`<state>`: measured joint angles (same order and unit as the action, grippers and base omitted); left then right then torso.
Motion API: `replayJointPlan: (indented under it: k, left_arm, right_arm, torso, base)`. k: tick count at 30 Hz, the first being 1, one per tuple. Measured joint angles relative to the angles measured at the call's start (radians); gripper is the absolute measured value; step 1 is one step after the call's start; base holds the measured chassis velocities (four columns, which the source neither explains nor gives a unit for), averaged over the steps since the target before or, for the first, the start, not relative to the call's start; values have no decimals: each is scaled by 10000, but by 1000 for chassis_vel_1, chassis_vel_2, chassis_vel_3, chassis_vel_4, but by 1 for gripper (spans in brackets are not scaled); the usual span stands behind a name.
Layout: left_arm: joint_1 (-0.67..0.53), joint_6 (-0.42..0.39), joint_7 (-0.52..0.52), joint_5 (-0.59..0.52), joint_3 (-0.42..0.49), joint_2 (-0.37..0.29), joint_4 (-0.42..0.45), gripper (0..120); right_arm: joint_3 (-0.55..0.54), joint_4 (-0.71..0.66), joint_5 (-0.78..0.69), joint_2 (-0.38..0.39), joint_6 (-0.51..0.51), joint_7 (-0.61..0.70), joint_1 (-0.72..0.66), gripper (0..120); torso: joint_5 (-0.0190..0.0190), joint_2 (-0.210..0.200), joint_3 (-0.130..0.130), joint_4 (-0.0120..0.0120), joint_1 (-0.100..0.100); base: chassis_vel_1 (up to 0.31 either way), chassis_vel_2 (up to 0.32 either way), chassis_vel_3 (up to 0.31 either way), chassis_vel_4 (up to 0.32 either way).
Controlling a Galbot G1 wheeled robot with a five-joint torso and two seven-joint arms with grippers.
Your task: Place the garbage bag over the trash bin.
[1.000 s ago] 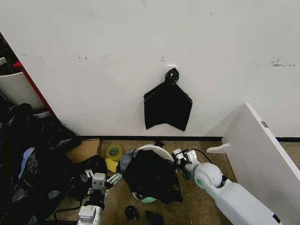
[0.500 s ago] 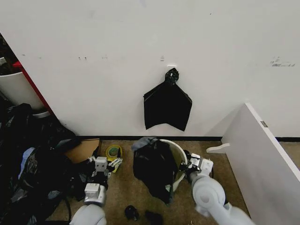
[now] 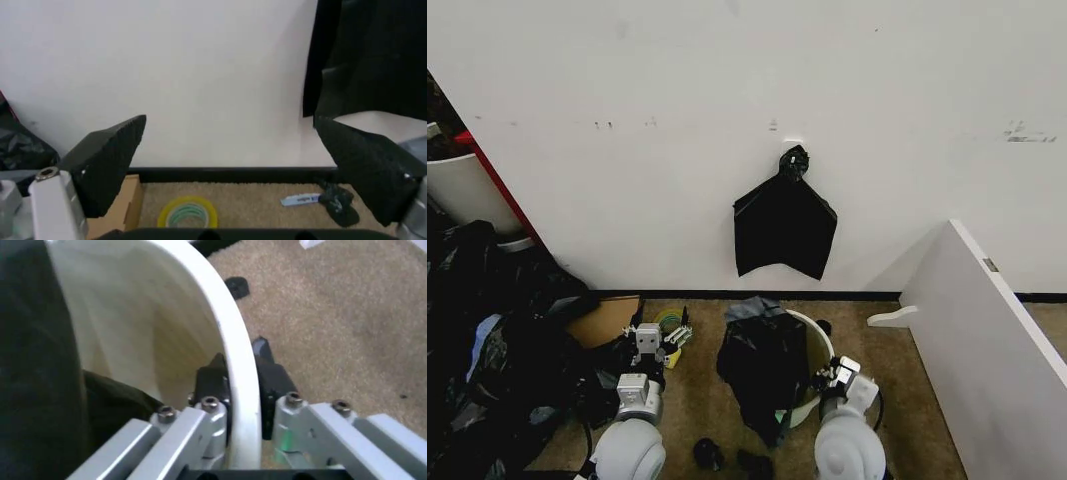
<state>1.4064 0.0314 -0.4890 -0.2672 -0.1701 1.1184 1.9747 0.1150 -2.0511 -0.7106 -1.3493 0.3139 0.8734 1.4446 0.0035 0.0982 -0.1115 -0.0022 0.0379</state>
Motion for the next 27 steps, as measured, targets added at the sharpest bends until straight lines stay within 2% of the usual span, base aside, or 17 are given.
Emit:
replayJointPlan:
  k: [5, 10, 12, 15, 16, 22, 27]
  left_arm:
    - [-169, -250, -50, -217, -57, 266, -175, 100]
    - [-202, -376, -73, -252, -206, 585, -283, 100]
    - [-130, -458, -82, -246, -259, 773, -286, 100]
    - [-23, -497, -85, -175, -265, 828, -275, 100]
    - [-23, -497, -85, -175, -265, 828, -275, 100]
    - [241, -629, -101, 32, -256, 814, -23, 100]
    - [324, -635, -157, 106, -257, 826, 17, 100]
  right_arm:
    - [104, -379, 1153, -117, -133, -101, 185, 32]
    - [407, -943, 1357, 67, -159, -128, 206, 47]
    - [500, -1318, 1678, 196, -197, -195, 119, 57]
    - [453, -1875, 978, 416, 201, -552, -47, 71]
    - [453, -1875, 978, 416, 201, -552, -47, 71]
    - [297, -1685, -445, 990, 2706, -664, -910, 94]
    - [132, -1357, -256, 1150, 3343, -688, -1040, 100]
  torso:
    - [1, 0, 0, 0, 0]
    - [0, 0, 0, 0, 0]
    - [2, 0, 0, -1, 0]
    - [1, 1, 0, -1, 0]
    - [1, 1, 0, -1, 0]
    - [2, 2, -1, 2, 2]
    - [2, 2, 0, 0, 2]
  base:
    - [0, 0, 0, 0]
    - [0, 0, 0, 0]
    - [0, 0, 0, 0]
    - [0, 0, 0, 0]
    - [0, 0, 0, 0]
    - [0, 0, 0, 0]
    - [0, 0, 0, 0]
